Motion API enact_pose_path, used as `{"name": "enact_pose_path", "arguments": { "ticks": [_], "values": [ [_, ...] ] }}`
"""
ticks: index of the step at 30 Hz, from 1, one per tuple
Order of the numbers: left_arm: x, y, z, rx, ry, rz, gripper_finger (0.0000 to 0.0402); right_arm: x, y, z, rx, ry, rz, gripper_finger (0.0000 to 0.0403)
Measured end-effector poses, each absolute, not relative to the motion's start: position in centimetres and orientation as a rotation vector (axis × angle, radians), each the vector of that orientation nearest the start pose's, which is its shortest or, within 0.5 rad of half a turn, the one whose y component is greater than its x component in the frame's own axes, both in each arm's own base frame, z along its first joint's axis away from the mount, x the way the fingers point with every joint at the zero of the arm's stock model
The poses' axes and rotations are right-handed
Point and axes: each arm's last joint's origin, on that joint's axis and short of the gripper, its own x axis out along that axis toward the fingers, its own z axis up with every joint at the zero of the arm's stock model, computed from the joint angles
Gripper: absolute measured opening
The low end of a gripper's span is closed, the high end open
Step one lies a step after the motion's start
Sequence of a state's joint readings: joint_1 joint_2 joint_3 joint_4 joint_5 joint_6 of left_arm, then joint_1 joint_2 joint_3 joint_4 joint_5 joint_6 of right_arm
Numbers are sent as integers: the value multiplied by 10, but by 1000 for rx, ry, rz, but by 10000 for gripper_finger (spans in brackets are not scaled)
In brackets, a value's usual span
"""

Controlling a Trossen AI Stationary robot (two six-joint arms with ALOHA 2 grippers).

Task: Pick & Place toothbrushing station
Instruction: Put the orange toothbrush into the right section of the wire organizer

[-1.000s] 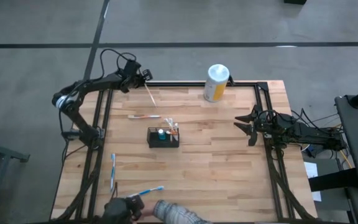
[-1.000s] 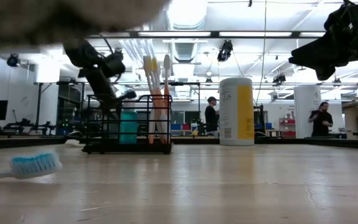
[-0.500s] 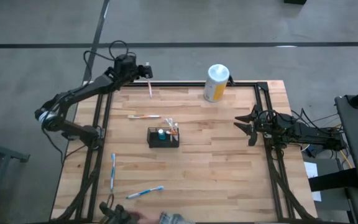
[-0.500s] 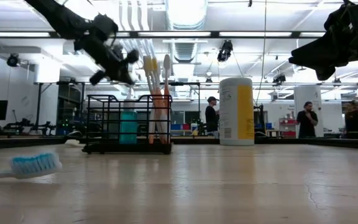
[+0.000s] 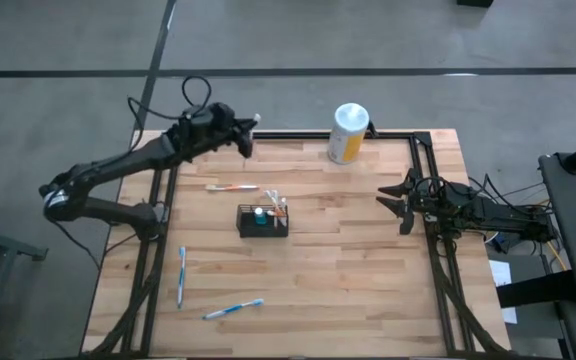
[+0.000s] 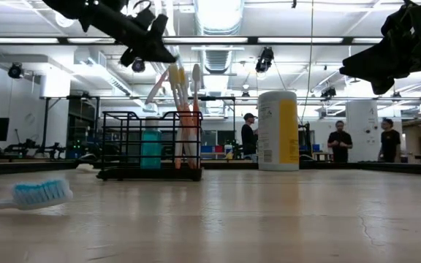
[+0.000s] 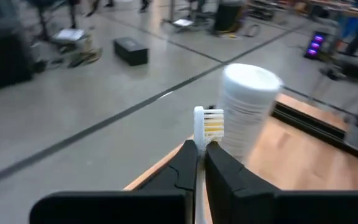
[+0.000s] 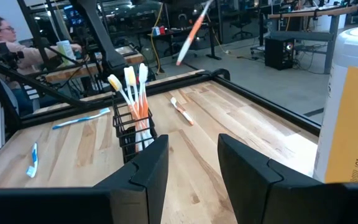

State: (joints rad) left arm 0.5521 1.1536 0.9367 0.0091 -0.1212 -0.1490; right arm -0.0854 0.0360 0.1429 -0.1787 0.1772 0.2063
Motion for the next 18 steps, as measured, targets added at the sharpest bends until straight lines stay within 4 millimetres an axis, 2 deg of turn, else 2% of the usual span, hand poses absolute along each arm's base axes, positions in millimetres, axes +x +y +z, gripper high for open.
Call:
{"name": "enact_pose_path", "arguments": {
  "ticks": [5,9,13,18],
  "values": [
    [222,119,329,-124,113,606,14,89,-13,192,202,45,-268,132],
    [211,103,322,-111,0,523,14,89,-13,192,202,45,-269,132],
    [191,90,306,-94,-153,421,14,89,-13,192,202,45,-269,132],
    [175,77,281,61,-280,273,18,89,-13,192,202,45,-269,132]
  ]
}}
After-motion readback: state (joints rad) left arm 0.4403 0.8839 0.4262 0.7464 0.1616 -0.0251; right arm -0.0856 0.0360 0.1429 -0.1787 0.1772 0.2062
